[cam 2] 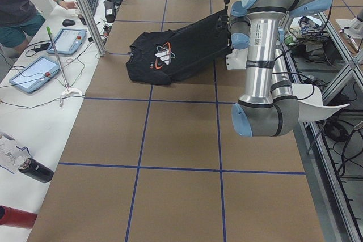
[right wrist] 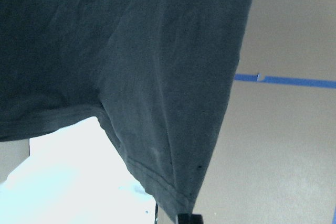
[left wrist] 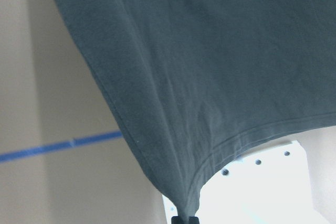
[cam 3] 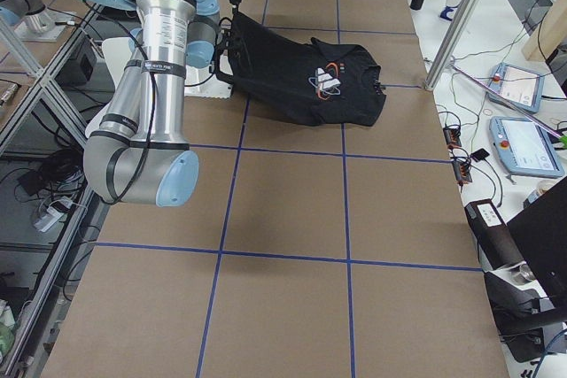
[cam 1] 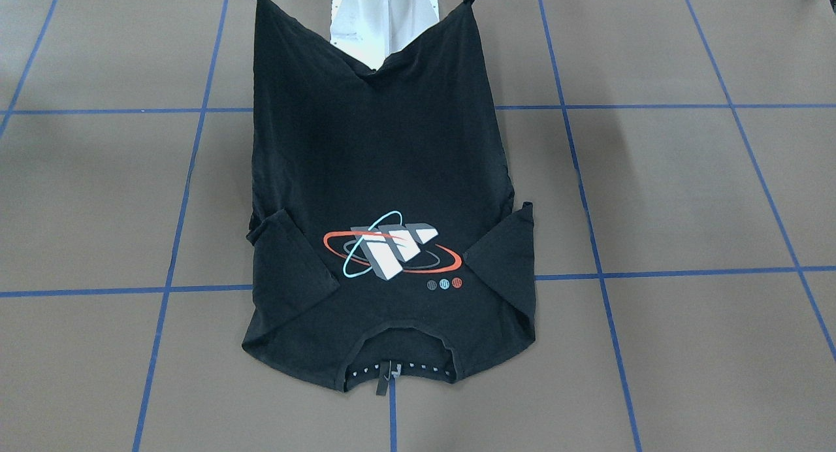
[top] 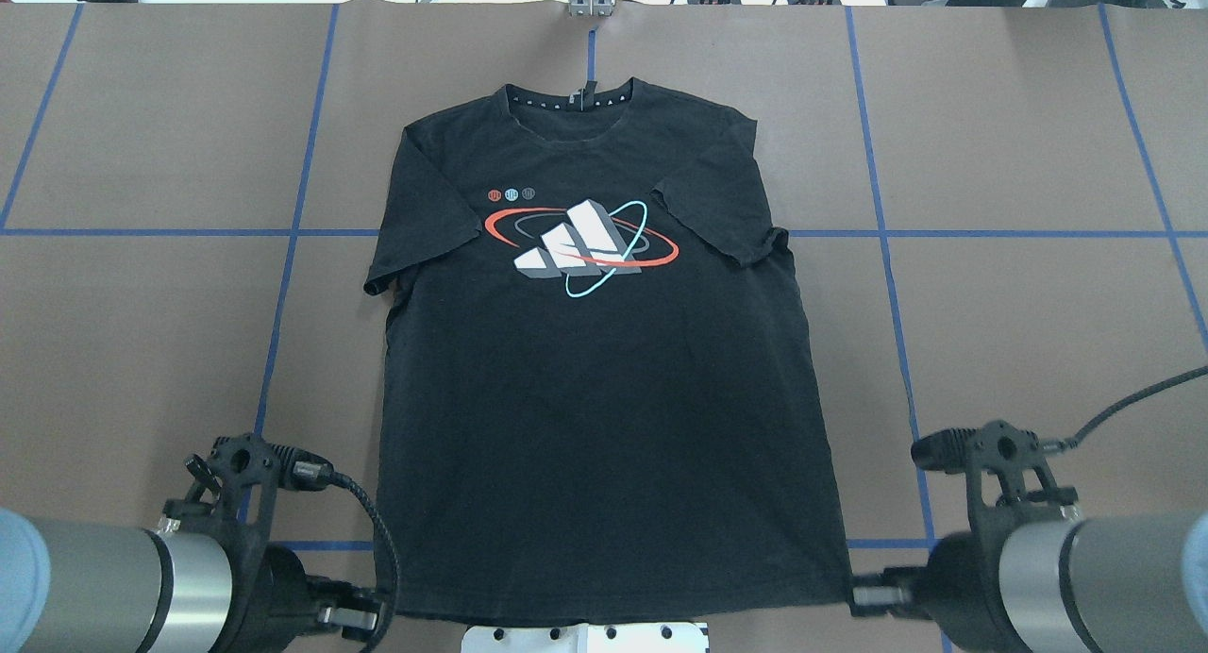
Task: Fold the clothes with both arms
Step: 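Lift the hem with both grippers and fold it toward the collar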
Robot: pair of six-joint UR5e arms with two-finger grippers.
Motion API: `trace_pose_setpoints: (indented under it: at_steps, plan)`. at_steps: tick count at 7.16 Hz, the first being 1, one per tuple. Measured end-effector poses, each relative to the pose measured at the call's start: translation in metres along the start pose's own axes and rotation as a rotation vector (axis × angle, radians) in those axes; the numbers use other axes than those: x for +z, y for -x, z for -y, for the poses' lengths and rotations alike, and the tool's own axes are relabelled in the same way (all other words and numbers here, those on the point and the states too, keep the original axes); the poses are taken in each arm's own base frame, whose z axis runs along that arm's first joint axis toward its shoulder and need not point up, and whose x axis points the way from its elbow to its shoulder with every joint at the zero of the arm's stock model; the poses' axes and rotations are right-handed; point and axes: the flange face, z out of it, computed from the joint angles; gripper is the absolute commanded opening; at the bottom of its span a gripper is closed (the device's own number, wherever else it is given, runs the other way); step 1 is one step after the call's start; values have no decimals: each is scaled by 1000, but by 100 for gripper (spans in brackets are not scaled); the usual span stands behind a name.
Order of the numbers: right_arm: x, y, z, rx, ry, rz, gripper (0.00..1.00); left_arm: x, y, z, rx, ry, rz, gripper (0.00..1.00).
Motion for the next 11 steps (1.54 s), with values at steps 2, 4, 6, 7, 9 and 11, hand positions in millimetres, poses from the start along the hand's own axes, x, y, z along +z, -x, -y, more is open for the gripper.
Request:
trace_pose_setpoints:
  at_steps: [2, 4, 6, 7, 9, 11]
  plan:
    - [-2, -2, -13, -21, 12, -29, 0, -2, -12, -26, 25, 59, -33, 0]
    - [18, -8, 35, 41, -171, -109, 0, 12, 8, 9, -20, -25, 45, 0]
    - [34, -9, 118, 149, -362, -148, 0, 13, 45, 98, -92, -237, 151, 0]
    - [30, -13, 155, 196, -433, -161, 0, 7, 57, 143, -105, -329, 193, 0]
    - [20, -19, 215, 264, -558, -183, 0, -10, 71, 208, -135, -458, 241, 0]
    - [2, -24, 252, 299, -639, -189, 0, -22, 77, 232, -155, -522, 261, 0]
